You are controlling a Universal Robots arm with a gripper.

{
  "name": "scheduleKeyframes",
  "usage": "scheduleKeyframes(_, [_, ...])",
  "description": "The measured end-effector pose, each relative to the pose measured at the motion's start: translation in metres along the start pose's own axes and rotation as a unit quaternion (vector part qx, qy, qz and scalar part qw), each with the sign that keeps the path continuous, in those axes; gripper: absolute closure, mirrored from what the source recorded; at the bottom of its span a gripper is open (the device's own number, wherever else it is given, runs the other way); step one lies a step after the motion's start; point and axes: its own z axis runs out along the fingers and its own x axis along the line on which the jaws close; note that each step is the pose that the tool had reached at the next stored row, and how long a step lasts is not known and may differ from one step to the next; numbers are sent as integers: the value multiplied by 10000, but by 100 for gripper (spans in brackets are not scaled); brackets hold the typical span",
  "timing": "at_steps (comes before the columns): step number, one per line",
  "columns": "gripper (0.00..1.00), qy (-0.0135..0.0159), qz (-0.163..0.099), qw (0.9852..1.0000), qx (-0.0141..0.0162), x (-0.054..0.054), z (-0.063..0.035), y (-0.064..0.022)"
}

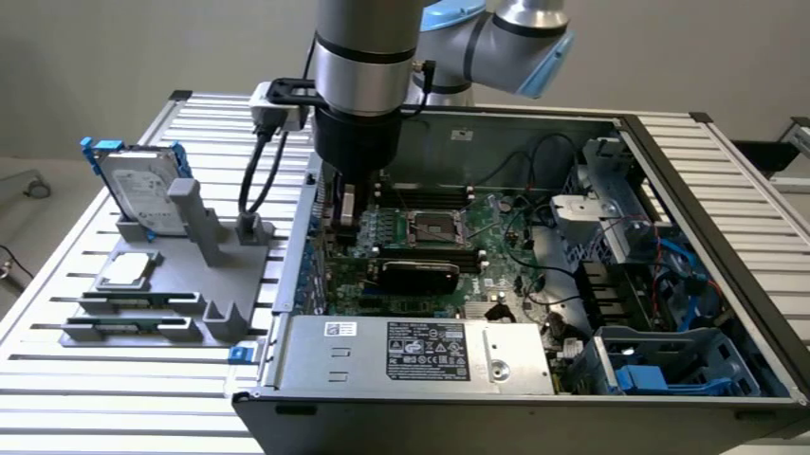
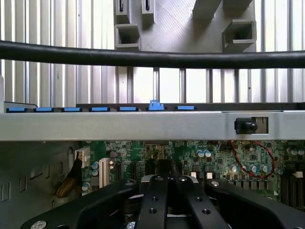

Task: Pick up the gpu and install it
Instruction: 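Press down on the gpu until it lock into place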

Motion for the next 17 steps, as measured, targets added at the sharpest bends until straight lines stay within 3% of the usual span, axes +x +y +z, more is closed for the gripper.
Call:
scheduleKeyframes(4, [89,61,5,10000,-38,1,-6,15])
scheduleKeyframes(12, [89,127,8,9998,-151,2,-17,46])
scheduleKeyframes(17, [89,173,13,9997,-163,1,-43,49])
